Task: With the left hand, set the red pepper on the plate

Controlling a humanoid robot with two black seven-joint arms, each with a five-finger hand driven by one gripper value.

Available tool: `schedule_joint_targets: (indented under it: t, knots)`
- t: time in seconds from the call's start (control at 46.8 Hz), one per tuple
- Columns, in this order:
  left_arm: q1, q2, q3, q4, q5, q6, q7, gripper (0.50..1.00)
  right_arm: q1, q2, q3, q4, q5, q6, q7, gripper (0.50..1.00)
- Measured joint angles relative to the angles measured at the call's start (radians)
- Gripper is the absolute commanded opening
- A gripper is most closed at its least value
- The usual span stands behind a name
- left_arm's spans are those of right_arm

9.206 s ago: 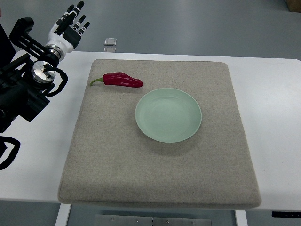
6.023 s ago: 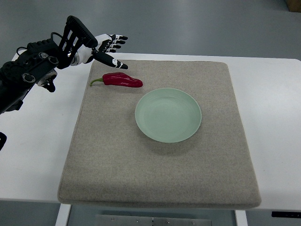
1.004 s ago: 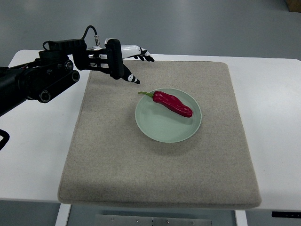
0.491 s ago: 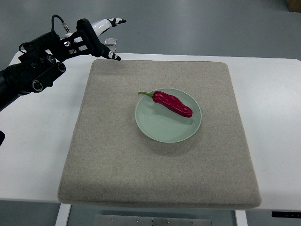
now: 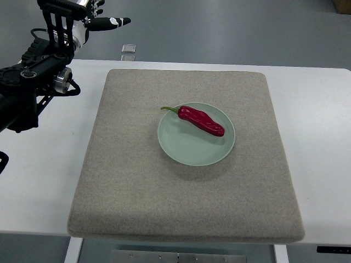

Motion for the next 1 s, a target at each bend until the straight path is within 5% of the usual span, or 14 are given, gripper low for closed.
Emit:
schedule_joint_targets:
  t: [0.384, 0.748, 1.004]
  knots:
    - [0.001, -0.011, -0.002, 0.039, -0.363, -0.033, 0.154, 0.992, 0.000, 0.000, 0.000, 0.000, 0.000, 0.000, 0.000, 0.928]
    - [0.027, -0.053, -0.103, 0.146, -0.531, -0.385, 0.135, 0.992, 0.000, 0.000, 0.000, 0.000, 0.000, 0.000, 0.000, 0.928]
    - [0.027, -0.061, -0.112, 0.155, -0.619, -0.422, 0.123, 0.992, 0.000, 0.000, 0.000, 0.000, 0.000, 0.000, 0.000, 0.928]
